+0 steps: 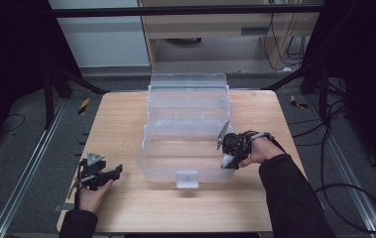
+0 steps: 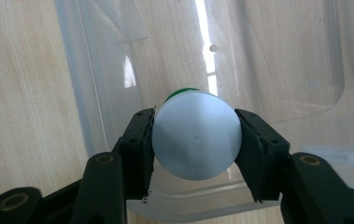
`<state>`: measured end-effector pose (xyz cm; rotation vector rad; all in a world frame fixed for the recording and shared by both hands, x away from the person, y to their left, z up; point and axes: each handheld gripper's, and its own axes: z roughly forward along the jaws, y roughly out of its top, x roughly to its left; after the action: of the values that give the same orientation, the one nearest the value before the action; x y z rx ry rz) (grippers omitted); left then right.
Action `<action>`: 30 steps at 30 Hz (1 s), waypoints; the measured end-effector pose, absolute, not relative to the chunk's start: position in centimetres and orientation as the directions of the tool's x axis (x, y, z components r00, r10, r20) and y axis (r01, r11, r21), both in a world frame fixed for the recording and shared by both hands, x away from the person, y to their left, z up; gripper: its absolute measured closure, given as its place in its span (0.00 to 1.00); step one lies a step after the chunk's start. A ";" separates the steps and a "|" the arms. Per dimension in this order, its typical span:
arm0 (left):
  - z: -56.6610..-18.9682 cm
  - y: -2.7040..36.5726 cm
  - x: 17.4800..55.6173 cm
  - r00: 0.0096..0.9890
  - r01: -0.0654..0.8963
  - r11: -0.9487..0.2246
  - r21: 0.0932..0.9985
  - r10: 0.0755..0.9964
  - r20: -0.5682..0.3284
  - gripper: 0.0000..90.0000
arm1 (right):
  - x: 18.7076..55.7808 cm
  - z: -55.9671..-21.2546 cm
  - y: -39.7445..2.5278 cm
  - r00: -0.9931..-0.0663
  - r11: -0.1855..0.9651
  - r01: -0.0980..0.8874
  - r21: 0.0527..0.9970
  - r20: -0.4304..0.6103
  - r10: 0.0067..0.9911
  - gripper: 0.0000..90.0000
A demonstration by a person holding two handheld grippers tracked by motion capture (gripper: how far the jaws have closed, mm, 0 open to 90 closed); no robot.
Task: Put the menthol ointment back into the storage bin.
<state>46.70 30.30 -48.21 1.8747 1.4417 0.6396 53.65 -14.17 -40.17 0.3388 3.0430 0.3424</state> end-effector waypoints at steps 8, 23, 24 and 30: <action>-48.2 30.3 46.7 0.267 0.630 -0.158 0.760 0.963 -0.021 0.34 | 53.7 -40.3 -14.1 -0.970 0.949 0.230 0.218 -0.025 0.241 0.56; -48.2 30.3 46.7 0.267 0.630 -0.158 0.760 0.963 -0.022 0.34 | 53.6 -40.2 -14.1 -0.969 0.948 0.232 0.217 -0.032 0.244 0.56; -48.2 30.3 46.7 0.268 0.630 -0.158 0.760 0.963 -0.022 0.34 | 53.6 -40.2 -14.1 -0.969 0.948 0.232 0.218 -0.032 0.245 0.56; -48.2 30.3 46.7 0.266 0.632 -0.155 0.760 0.964 -0.025 0.34 | 53.5 -39.9 -14.2 -0.965 0.936 0.244 0.252 -0.034 0.261 0.51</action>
<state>46.74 30.35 -48.21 1.8733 1.4427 0.6363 53.46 -14.24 -39.95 0.3948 3.0248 0.3811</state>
